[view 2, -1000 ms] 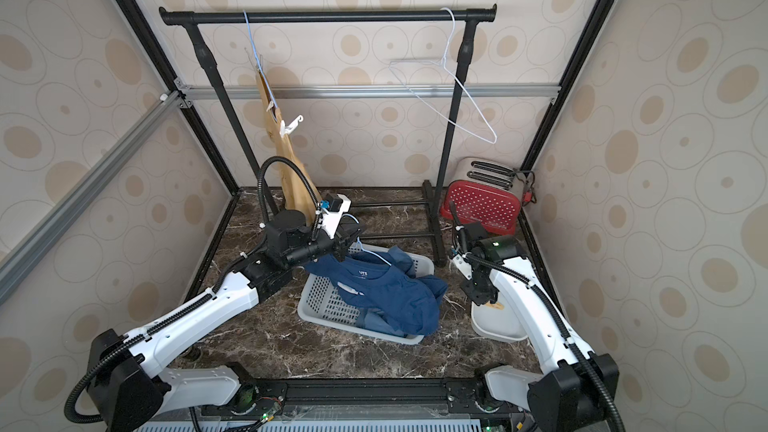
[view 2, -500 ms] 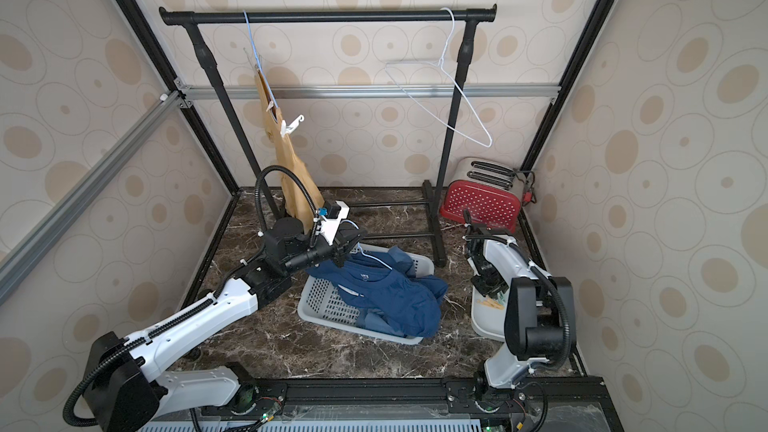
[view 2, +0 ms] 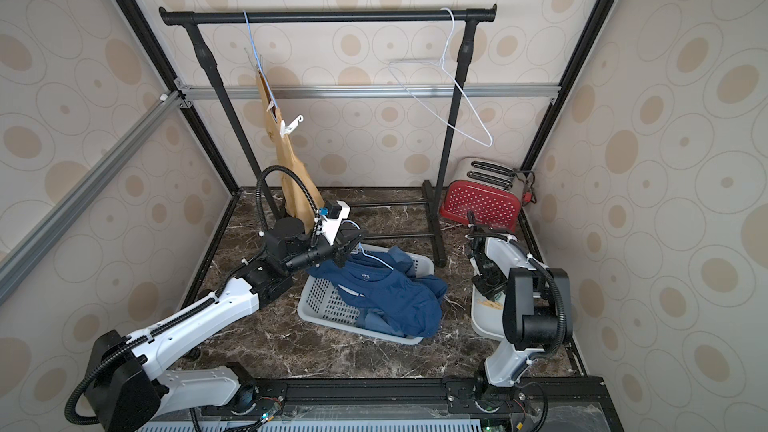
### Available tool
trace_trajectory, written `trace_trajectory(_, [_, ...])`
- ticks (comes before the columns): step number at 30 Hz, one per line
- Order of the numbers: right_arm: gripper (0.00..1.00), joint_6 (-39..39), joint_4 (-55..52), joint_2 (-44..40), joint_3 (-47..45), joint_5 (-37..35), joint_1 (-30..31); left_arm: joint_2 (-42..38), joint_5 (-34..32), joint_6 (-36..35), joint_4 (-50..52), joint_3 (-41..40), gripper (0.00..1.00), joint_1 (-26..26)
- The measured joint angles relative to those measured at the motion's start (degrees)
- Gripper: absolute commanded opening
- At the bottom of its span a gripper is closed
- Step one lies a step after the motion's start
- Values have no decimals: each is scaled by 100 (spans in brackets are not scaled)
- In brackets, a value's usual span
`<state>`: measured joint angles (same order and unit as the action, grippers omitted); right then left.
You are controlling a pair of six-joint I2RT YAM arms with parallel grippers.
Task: Remove the clothespins securing t-shirts to the hanger
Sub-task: Place the clothespin in the storage box, then adjust the hanger.
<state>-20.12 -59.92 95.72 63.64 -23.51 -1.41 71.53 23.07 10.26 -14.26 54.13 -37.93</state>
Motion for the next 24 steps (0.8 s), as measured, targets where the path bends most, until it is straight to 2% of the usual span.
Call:
trace_trajectory(6, [54,140,107,-291,-76,81,0,28,0,-2,28,46,0,0])
trace_trajectory(13, [57,229,127,-2601,-450,140,17,120,-4,-22,234,247,0,-7])
trace_trajectory(16, [56,221,96,-3252,-439,339,111,221,-2,-28,328,382,0,-11])
trace_trajectory(19, [56,223,70,-3593,-396,741,284,313,-7,-33,431,531,0,-33])
trace_trajectory(24, [58,446,271,-4310,-400,2002,487,426,-55,-120,592,730,0,-166])
